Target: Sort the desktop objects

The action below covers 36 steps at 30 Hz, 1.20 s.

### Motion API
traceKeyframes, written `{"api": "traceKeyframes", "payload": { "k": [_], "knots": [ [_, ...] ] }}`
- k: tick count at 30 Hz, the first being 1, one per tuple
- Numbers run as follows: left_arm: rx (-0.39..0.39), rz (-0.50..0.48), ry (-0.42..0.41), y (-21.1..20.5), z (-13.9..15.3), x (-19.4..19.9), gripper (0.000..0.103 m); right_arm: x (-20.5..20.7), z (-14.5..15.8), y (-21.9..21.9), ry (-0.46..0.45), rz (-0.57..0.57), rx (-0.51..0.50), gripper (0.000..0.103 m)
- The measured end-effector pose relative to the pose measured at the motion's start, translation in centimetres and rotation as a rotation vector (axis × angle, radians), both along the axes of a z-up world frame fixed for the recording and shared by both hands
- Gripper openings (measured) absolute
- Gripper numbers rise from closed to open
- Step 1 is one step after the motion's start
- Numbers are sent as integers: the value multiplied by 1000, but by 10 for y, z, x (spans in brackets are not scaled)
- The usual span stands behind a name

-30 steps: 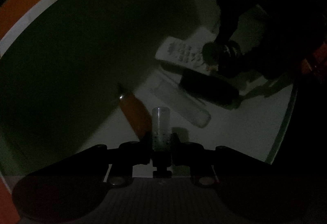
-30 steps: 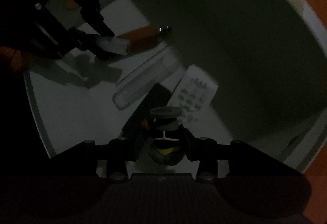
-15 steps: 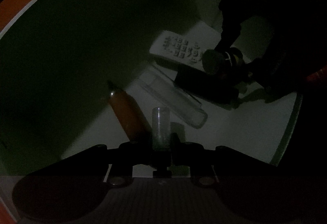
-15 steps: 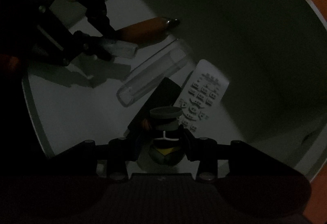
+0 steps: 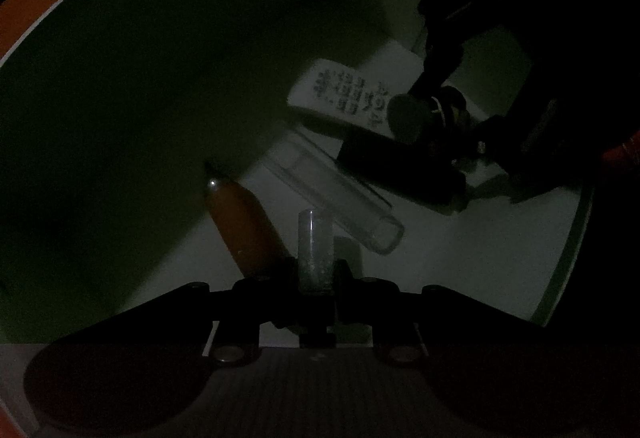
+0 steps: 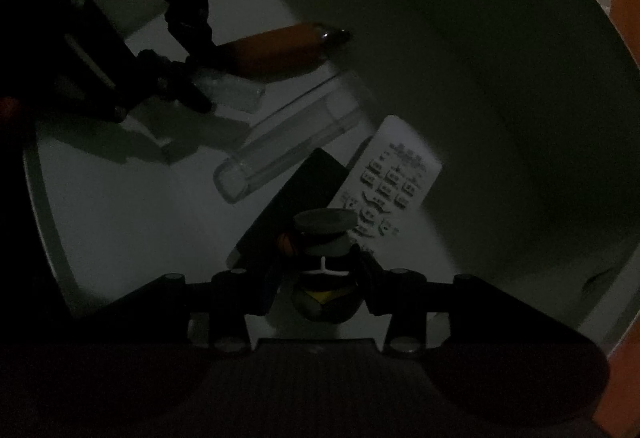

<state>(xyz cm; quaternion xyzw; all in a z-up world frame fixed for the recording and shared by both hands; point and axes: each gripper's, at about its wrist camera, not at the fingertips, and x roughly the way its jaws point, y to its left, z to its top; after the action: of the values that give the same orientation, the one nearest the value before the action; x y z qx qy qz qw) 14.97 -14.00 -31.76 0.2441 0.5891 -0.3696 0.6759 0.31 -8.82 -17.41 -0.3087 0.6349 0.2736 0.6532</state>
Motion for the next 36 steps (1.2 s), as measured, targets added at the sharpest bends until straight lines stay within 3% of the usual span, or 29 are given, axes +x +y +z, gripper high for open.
{"api": "traceKeyframes", "payload": {
  "k": [6,11,14,23,26,30,33,36],
  "knots": [
    [0,-2,0,1,1,2,17,0,2,-3,-8,-23,9,48],
    [-2,11,-19,7,3,-7,17,2,8,-8,-43,-16,10,64],
    [-3,7,-37,14,10,-11,18,4,15,-9,-51,-24,25,68],
    [-25,8,-46,46,40,-29,27,3,25,-7,-88,-13,35,71],
    [-39,23,-60,61,54,-36,38,3,30,-12,-116,-46,55,78],
    [-66,75,-84,85,72,-44,60,3,37,-19,-154,-91,82,86],
    [-106,157,-86,106,85,-45,101,3,42,-24,-183,-125,102,87],
    [-161,225,-56,127,100,-42,102,3,47,-30,-211,-159,122,89]
  ]
}}
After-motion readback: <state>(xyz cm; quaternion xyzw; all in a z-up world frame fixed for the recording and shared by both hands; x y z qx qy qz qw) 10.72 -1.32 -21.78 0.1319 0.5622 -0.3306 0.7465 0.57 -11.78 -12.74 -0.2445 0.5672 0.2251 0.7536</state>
